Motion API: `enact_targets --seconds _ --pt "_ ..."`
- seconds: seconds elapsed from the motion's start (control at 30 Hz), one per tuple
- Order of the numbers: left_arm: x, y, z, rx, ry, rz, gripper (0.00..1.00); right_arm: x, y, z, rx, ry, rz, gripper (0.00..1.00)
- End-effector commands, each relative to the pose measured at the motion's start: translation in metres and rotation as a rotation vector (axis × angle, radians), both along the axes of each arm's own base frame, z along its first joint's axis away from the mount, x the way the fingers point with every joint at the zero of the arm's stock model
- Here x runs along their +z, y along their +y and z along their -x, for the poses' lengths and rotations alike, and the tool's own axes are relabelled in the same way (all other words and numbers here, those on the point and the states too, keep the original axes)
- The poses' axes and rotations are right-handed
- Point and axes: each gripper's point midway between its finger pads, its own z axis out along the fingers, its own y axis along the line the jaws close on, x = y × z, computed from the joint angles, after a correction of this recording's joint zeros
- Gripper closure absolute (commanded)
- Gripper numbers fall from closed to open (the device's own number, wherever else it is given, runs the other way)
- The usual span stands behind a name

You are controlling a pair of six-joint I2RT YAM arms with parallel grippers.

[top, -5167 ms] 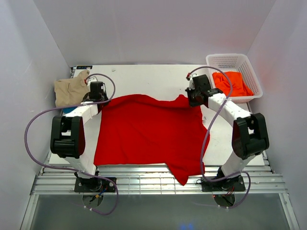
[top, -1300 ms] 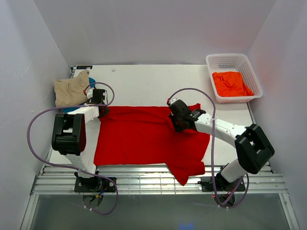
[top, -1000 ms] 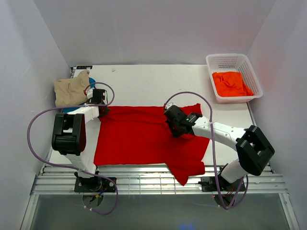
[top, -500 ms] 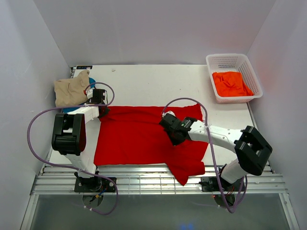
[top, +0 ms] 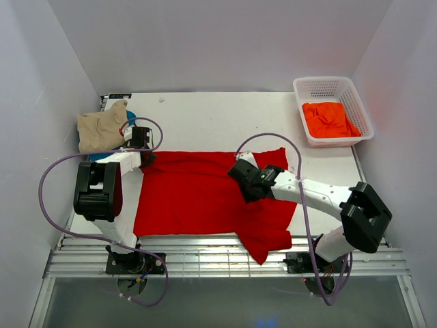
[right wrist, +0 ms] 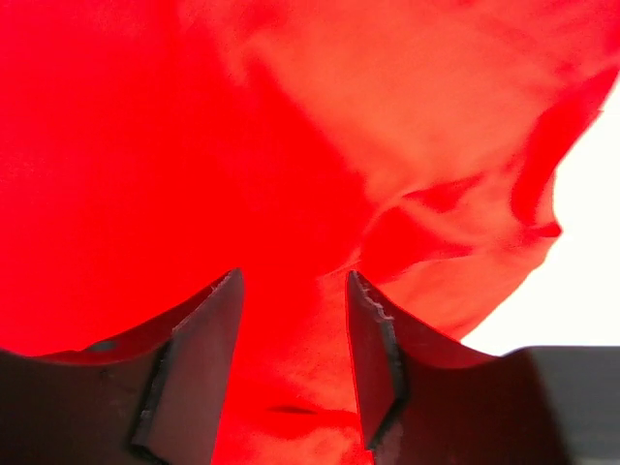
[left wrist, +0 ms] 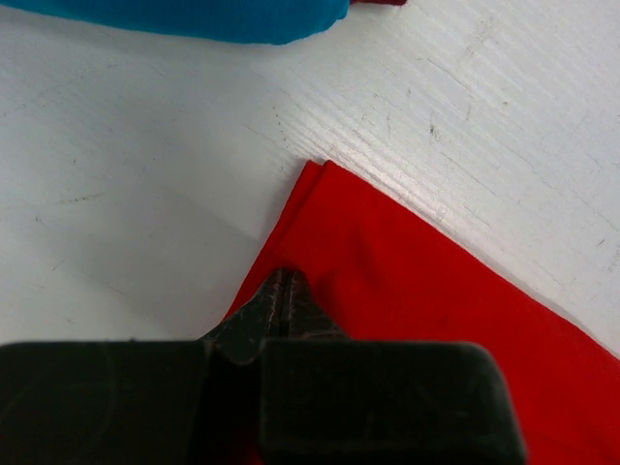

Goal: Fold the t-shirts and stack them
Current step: Fold the flattened tshirt in 1/3 of the way

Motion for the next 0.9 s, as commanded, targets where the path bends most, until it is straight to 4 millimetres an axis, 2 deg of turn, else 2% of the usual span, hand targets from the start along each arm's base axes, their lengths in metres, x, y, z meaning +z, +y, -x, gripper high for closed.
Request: enact_targets --seconds 0.0,0.1,0.13,0.2,0.23,0.3,0.6,0.73,0.87 --pt "0.016 -0.002 -0.004 -0.01 -0.033 0.009 1.0 0.025 -0.021 -0.028 -0.126 -0.121 0.004 0.46" --pt "0.016 -0.002 -0.002 -0.012 -0.035 0.012 1.0 0.017 -0.042 -0.036 -0.194 -0.125 0.028 0.45" --pt "0.016 -0.003 -0.002 -0.016 -0.036 0.017 1.0 0.008 -0.05 -0.034 -0.205 -0.113 0.038 0.45" --pt "0.018 -0.004 -0.003 -0.02 -0.041 0.02 1.0 0.003 -0.062 -0.044 -0.237 -0.122 0.018 0.45" --pt "0.017 -0.004 -0.003 -0.021 -0.04 0.021 1.0 -0.004 -0.068 -0.041 -0.236 -0.104 0.011 0.45" --pt "0.018 -0.004 -0.003 -0.022 -0.042 0.02 1.0 -0.006 -0.075 -0.049 -0.249 -0.118 -0.018 0.45" --pt "0.022 -0.005 -0.003 -0.023 -0.053 0.024 1.0 -0.024 -0.073 -0.051 -0.185 -0.051 -0.13 0.46" --pt "0.023 -0.005 -0.003 -0.022 -0.055 0.023 1.0 -0.031 -0.06 -0.052 -0.127 -0.036 -0.199 0.46" --pt "0.022 -0.004 -0.003 -0.022 -0.05 0.022 1.0 -0.042 -0.066 -0.052 -0.143 -0.01 -0.179 0.51"
